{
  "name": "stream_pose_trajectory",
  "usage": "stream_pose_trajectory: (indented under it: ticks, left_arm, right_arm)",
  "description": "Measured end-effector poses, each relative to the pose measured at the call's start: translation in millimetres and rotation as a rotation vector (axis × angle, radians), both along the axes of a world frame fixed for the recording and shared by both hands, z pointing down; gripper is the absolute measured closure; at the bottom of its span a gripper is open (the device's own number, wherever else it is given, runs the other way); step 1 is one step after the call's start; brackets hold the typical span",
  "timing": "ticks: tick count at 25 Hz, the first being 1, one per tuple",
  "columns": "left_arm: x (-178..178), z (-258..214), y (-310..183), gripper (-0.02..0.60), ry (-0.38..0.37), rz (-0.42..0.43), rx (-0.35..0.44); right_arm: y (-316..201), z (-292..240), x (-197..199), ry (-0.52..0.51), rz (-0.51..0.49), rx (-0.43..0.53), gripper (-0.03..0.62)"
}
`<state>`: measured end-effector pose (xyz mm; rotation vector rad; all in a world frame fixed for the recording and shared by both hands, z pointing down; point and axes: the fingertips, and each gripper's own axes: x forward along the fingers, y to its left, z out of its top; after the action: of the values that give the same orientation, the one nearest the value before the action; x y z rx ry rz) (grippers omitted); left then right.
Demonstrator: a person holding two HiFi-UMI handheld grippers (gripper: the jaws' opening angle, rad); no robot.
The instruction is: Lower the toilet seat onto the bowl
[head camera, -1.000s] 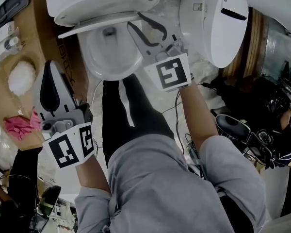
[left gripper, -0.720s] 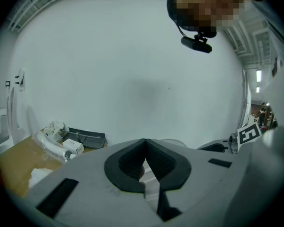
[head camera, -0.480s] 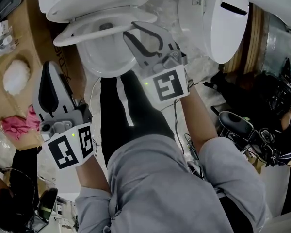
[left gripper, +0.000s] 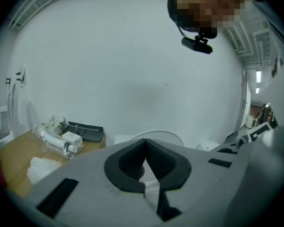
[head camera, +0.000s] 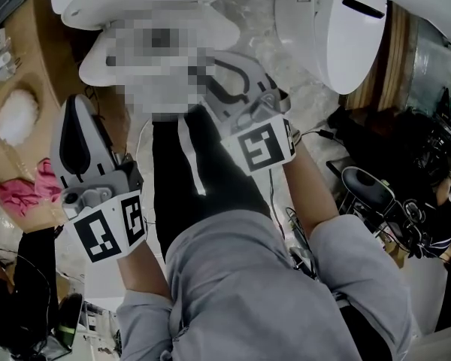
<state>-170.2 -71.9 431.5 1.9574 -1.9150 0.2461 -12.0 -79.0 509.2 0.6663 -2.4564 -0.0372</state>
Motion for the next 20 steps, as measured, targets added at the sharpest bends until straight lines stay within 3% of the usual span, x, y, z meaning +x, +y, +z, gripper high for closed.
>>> stream_pose_trajectory:
  ticks: [20]
  left_arm:
    - [3, 5, 15, 0.581, 0.0, -0.009, -0.003]
  right_arm:
    - [82, 39, 13, 0.084, -0.133, -0.118, 0.508]
